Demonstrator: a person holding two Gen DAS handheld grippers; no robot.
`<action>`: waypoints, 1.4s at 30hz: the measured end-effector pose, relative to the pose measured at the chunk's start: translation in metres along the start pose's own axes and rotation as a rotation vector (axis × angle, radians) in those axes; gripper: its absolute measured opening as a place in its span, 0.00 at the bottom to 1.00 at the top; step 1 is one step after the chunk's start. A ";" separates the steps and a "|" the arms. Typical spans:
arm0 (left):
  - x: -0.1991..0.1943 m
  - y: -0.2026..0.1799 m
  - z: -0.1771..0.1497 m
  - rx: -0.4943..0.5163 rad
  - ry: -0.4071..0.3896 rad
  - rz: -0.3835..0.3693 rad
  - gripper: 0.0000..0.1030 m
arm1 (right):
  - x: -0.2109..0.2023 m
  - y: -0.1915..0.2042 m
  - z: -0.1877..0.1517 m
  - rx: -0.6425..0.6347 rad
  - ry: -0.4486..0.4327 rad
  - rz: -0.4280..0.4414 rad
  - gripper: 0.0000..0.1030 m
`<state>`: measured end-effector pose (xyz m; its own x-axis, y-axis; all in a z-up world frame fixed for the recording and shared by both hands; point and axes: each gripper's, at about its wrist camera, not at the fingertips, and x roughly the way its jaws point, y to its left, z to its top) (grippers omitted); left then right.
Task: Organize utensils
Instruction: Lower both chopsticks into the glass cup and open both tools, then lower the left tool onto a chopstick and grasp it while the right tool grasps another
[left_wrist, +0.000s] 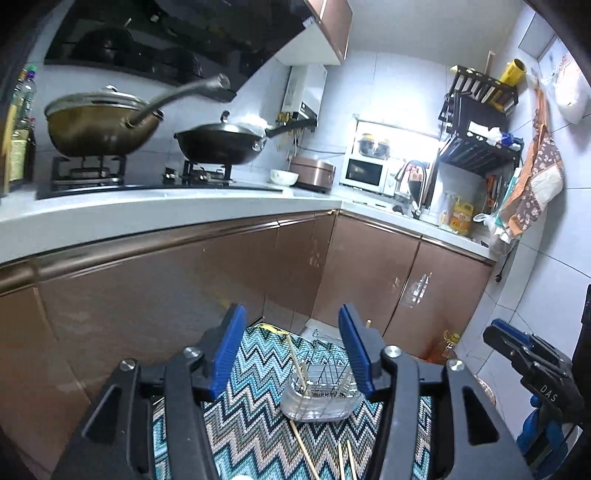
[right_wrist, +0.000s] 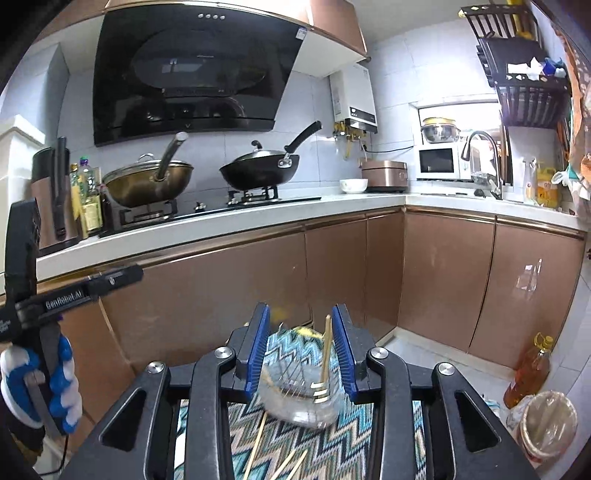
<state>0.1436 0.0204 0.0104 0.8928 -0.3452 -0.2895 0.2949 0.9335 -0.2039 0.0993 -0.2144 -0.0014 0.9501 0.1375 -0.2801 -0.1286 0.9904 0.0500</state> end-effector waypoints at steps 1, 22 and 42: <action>-0.007 0.001 0.000 0.000 -0.004 0.001 0.50 | -0.006 0.003 0.000 -0.001 0.003 0.001 0.34; -0.083 0.026 -0.008 -0.027 0.030 -0.022 0.50 | -0.089 0.030 0.002 0.040 0.015 0.006 0.39; -0.018 0.022 -0.069 0.006 0.307 -0.053 0.50 | -0.052 0.007 -0.046 0.132 0.201 0.016 0.40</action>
<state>0.1102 0.0405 -0.0535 0.7318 -0.4052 -0.5480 0.3409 0.9139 -0.2204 0.0359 -0.2137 -0.0311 0.8711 0.1656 -0.4624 -0.0924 0.9799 0.1769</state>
